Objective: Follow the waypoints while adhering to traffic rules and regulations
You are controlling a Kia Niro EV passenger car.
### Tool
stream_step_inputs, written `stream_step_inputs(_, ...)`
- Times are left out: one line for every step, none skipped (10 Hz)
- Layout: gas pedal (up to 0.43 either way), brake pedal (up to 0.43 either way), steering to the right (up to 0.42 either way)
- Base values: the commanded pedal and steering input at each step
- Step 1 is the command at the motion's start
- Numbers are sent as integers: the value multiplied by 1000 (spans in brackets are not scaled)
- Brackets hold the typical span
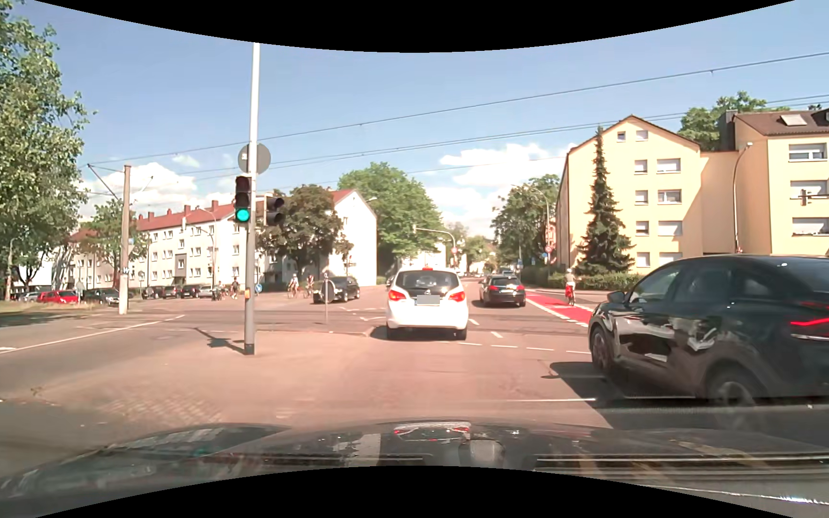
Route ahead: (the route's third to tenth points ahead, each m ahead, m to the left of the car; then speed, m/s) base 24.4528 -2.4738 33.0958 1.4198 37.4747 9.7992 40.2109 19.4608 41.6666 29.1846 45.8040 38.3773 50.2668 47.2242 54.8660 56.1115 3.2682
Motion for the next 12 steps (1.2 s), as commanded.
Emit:
stream_step_inputs(0, 37, 0)
stream_step_inputs(0, 30, 0)
stream_step_inputs(0, 18, 0)
stream_step_inputs(0, 12, 0)
stream_step_inputs(0, 6, 0)
stream_step_inputs(0, 6, 0)
stream_step_inputs(0, 0, 0)
stream_step_inputs(0, 0, 0)
stream_step_inputs(0, 0, 0)
stream_step_inputs(0, 0, 0)
stream_step_inputs(0, 0, -4)
stream_step_inputs(0, 0, -8)
